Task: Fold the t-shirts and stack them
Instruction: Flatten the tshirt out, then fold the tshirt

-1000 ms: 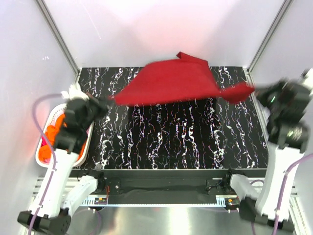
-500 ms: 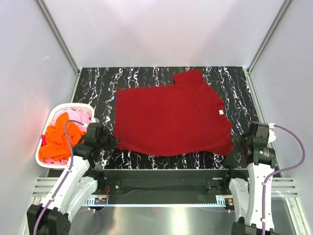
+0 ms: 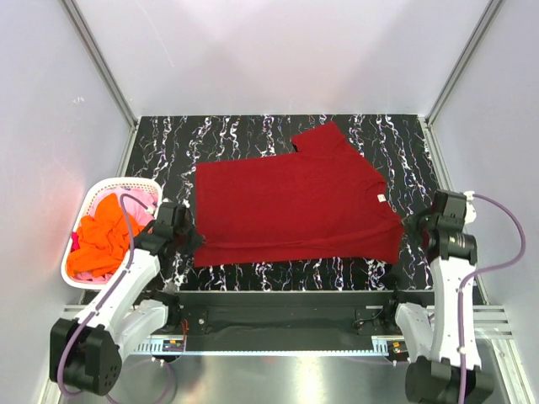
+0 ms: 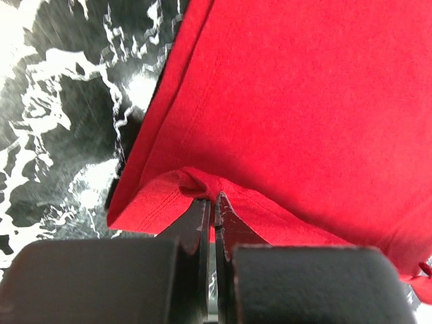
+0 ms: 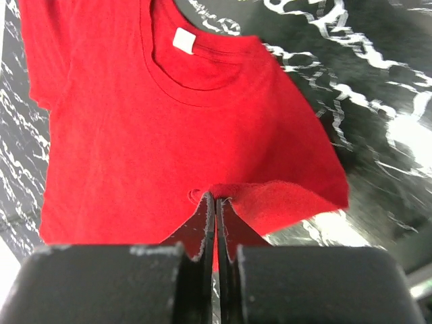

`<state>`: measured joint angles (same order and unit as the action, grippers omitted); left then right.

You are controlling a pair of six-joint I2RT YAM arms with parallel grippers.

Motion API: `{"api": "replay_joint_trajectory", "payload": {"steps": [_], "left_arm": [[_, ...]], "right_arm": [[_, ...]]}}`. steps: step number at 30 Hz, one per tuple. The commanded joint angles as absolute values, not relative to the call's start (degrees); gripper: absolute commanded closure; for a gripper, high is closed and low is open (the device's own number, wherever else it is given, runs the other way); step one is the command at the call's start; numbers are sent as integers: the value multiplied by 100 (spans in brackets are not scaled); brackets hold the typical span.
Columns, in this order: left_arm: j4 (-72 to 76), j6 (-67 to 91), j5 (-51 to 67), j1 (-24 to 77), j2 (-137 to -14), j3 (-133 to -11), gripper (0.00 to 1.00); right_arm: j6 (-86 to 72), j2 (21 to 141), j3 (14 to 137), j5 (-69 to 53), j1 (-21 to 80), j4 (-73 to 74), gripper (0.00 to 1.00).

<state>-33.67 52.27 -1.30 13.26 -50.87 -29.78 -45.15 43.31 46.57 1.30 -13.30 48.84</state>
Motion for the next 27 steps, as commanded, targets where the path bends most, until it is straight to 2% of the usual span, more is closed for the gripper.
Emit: {"api": "replay_joint_trajectory", "payload": {"steps": [1,8,19,27], "left_arm": [[-3164,5080,-729,1345,-5396,-3383,100],[-3085,5054,-967,1345,-6151,-3709,100],[-3085,5124,-1142,1345,-6609,-4104,100],[-3076,5168,-1230,1345,-6987,-4245,100]], "right_arm": [[-4351,4850,4597,-255,-1354,3939,100],[-3973,6054,4842,-666,-1354,3244,100],[-3200,7013,5414,-949,-1205,2804,100],[-2690,7233,5475,-598,-862,2461,100]]}}
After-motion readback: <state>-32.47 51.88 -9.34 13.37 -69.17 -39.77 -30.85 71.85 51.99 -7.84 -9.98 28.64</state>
